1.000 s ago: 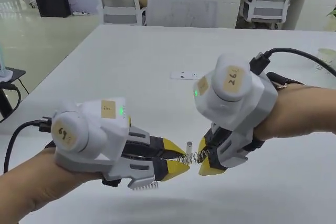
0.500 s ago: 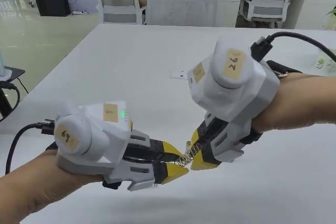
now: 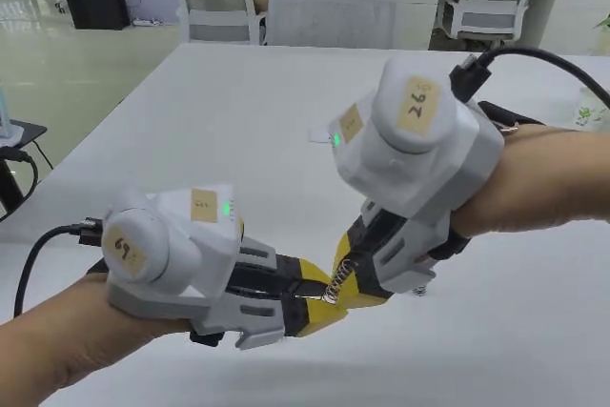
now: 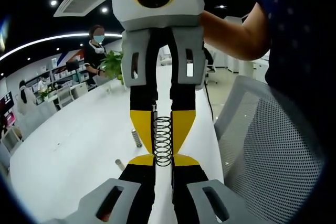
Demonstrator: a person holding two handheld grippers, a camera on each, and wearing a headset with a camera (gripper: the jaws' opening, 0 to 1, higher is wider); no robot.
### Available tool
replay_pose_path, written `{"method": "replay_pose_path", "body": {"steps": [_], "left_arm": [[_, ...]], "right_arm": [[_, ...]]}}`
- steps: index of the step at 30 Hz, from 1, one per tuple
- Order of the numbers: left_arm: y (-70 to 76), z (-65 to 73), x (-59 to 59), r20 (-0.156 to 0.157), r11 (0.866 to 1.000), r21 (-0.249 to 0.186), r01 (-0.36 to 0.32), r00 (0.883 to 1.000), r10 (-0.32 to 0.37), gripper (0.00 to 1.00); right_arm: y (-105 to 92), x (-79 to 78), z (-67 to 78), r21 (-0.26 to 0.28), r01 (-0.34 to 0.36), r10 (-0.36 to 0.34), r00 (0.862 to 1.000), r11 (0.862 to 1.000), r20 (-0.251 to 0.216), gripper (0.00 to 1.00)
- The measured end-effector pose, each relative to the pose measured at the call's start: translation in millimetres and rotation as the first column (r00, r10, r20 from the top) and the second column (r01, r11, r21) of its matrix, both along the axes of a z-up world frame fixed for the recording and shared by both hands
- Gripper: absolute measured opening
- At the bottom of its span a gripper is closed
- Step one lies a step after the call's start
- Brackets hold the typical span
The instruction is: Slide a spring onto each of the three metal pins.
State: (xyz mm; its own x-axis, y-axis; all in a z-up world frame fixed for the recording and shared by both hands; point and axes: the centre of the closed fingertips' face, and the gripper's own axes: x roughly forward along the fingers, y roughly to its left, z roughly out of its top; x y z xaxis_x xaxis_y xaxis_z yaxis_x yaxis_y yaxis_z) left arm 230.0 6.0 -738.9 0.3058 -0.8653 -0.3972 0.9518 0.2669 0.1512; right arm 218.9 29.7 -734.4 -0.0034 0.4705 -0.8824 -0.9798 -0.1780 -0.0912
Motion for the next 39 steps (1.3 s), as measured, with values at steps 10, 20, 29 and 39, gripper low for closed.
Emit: {"method": "replay_pose_path", "body": {"steps": [10, 20, 29, 39], "left_arm": [[1.0, 1.1, 1.7, -0.005, 1.000, -0.014, -0.010, 1.000, 0.010, 0.03], [1.8, -2.4, 1.5, -0.009, 1.000, -0.003, -0.015, 1.000, 0.014, 0.03], [3.8, -3.8, 1.3, -0.005, 1.000, -0.003, -0.017, 1.000, 0.017, 0.03], [4.5, -3.1, 2.6, -0.003, 1.000, -0.009, -0.015, 1.000, 0.015, 0.02]], "right_arm": [[1.3, 1.2, 0.5, -0.014, -0.009, 0.009, 1.000, 1.000, 0.010, 0.09], [0.7, 1.2, -1.3, -0.030, -0.014, 0.015, 1.000, 0.999, 0.012, 0.09], [1.8, 1.1, 0.2, -0.031, -0.015, 0.015, 1.000, 0.999, 0.014, 0.09], [4.8, 1.3, 1.2, -0.027, -0.015, 0.015, 1.000, 1.000, 0.013, 0.08]]}}
